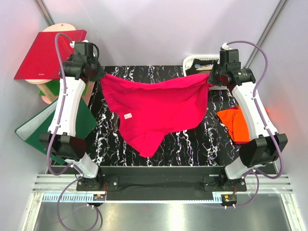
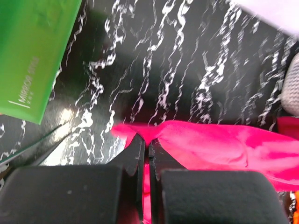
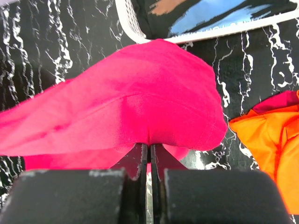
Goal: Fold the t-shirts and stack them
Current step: Flatten out the tshirt
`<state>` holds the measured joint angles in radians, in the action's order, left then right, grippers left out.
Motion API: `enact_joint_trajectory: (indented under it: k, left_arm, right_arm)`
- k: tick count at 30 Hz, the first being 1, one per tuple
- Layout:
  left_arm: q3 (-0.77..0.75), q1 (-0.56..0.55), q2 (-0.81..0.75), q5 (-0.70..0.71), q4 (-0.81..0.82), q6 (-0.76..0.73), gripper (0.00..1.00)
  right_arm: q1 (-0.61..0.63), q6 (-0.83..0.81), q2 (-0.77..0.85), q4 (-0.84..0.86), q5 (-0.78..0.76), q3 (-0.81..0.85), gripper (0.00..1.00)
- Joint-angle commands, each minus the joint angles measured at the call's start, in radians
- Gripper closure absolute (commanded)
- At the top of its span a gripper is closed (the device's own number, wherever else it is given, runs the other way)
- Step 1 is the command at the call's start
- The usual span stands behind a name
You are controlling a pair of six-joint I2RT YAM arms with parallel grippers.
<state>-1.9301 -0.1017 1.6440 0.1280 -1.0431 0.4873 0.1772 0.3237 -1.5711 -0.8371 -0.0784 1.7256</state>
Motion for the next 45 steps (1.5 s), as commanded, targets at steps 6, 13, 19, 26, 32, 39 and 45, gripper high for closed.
enact_joint_trajectory:
  k: [6, 13, 19, 26, 32, 39, 45]
  left_arm:
    - [0.026, 0.013, -0.006, -0.021, -0.014, 0.005, 1.0]
    - [0.101, 0.013, -0.009, -0.048, -0.032, -0.021, 1.0]
    - [0.16, 0.013, -0.01, -0.054, -0.035, -0.038, 1.0]
    - [0.226, 0.013, 0.01, -0.071, -0.037, -0.036, 1.0]
    - [0.229, 0.013, 0.014, -0.071, -0.035, -0.044, 1.0]
    - [0.237, 0.013, 0.011, -0.065, -0.035, -0.039, 1.0]
    - [0.241, 0.013, 0.008, -0.054, -0.038, -0.041, 1.0]
  right_arm:
    - [-0.001, -0.04, -0.038, -0.054, 0.034, -0.046, 0.45]
    - [-0.002, -0.012, -0.049, -0.054, -0.012, -0.11, 0.0]
    - [-0.024, 0.058, -0.081, -0.053, 0.0, -0.217, 0.02]
    - [-0.142, 0.182, -0.182, 0.09, 0.205, -0.371, 0.05]
    - [-0.245, 0.334, -0.245, 0.355, 0.445, -0.494, 0.13]
    - [-0.252, 0.445, -0.348, 0.51, 0.571, -0.515, 0.2]
    - [-0.252, 0.48, -0.437, 0.529, 0.612, -0.498, 0.44]
